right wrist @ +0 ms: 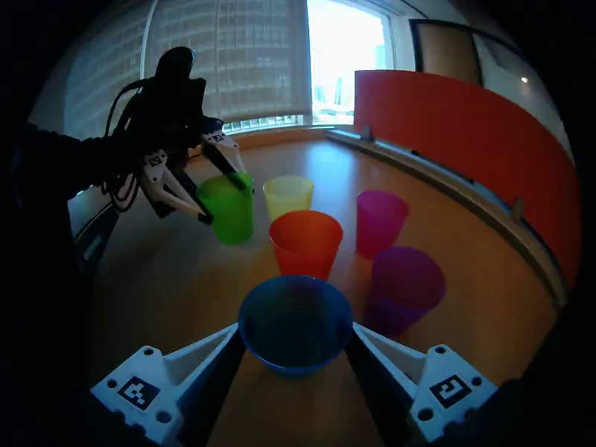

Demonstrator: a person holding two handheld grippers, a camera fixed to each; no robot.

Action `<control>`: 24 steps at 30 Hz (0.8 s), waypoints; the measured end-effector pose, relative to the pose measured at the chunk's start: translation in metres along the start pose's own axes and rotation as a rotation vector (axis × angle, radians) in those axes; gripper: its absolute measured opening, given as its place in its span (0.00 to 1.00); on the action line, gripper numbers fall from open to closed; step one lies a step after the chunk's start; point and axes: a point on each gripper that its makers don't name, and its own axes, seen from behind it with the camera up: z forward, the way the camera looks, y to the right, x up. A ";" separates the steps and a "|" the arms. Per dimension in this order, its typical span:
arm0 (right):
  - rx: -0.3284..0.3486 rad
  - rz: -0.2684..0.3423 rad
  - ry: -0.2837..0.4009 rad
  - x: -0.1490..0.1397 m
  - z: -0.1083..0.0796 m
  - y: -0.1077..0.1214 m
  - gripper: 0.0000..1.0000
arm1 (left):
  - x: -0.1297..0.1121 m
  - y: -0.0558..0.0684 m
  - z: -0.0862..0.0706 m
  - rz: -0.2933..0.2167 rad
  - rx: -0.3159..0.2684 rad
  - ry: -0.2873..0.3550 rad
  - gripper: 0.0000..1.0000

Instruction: Pour water

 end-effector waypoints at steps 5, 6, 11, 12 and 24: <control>-0.025 0.011 0.023 0.012 -0.010 0.003 0.89 | 0.007 0.000 -0.002 -0.004 0.010 0.011 0.87; -0.029 0.015 0.029 0.015 -0.012 0.004 0.89 | 0.009 0.000 -0.003 -0.004 0.012 0.014 0.87; -0.048 0.034 0.068 0.035 -0.029 0.005 0.89 | 0.024 0.002 -0.008 0.001 0.023 0.044 0.87; -0.054 0.034 0.075 0.039 -0.032 0.006 0.89 | 0.027 0.002 -0.009 0.003 0.026 0.049 0.87; -0.136 0.032 0.169 0.093 -0.076 0.016 0.89 | 0.071 0.002 -0.024 0.008 0.071 0.130 0.87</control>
